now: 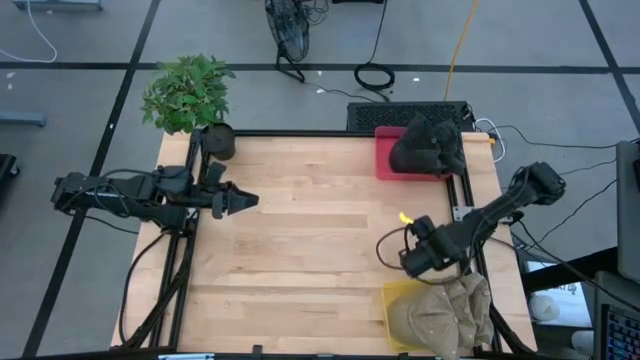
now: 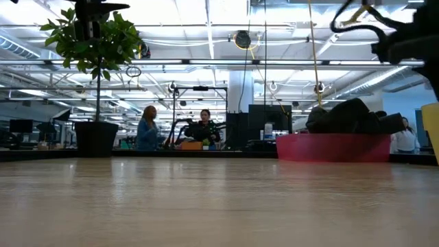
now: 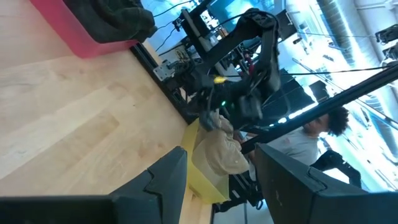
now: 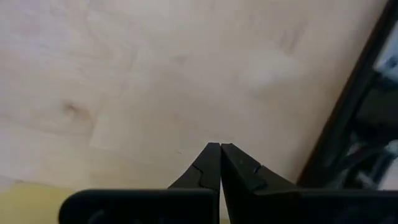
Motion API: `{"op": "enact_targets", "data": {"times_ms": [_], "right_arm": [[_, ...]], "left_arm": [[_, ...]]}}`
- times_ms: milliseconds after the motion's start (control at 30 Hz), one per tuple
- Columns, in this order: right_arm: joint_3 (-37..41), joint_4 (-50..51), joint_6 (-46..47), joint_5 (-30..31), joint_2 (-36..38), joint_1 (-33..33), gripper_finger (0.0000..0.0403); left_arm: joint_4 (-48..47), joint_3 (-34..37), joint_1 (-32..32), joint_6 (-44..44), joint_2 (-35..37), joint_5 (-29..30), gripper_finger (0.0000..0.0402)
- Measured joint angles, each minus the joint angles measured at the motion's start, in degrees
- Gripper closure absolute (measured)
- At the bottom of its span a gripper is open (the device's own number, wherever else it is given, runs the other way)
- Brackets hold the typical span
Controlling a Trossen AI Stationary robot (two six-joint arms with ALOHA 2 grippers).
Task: Pick & Place hat
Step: Adjust the bins
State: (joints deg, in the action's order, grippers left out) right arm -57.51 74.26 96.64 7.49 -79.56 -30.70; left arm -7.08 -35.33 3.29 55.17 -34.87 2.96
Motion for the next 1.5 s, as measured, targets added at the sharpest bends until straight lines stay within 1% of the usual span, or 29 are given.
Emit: {"op": "enact_targets", "data": {"times_ms": [133, 267, 400, 533, 667, 933, 1367, 1500], "right_arm": [[2.86, -2.09, 5.28, -0.60, -2.08, -3.65, 0.0403], [6.09, -2.69, 11.28, -4.10, -3.32, -7.31, 0.0403], [8.81, -6.34, 17.26, -8.95, -3.32, -11.83, 0.0403], [8.98, -6.80, 22.46, -10.19, -3.32, -15.05, 0.0403], [8.07, -6.80, 23.88, -12.13, -3.32, -16.55, 0.0403], [6.05, -6.67, 28.16, -12.09, -3.29, -18.93, 0.0403], [5.66, -8.34, 30.66, -12.31, -3.29, -19.74, 0.0403], [5.66, -10.11, 31.11, -13.53, -3.40, -19.94, 0.0403]], "left_arm": [[0.08, 0.00, 0.00, 0.43, 0.21, -0.06, 0.0213], [0.21, 0.00, 0.00, 0.49, 0.47, -0.13, 0.0213], [-0.01, 0.00, 0.00, 1.11, 0.45, -0.56, 0.0213], [0.09, 0.00, 0.00, 1.34, 0.43, -0.59, 0.0213], [0.31, 0.00, 0.00, 1.54, 0.45, -0.57, 0.0213], [0.77, 0.00, 0.00, 1.52, 0.45, -0.36, 0.0213], [0.90, 0.00, 0.00, 2.05, 0.45, -0.02, 0.0213], [0.90, 0.00, 0.00, 2.37, 0.45, -0.02, 0.0213]]}}
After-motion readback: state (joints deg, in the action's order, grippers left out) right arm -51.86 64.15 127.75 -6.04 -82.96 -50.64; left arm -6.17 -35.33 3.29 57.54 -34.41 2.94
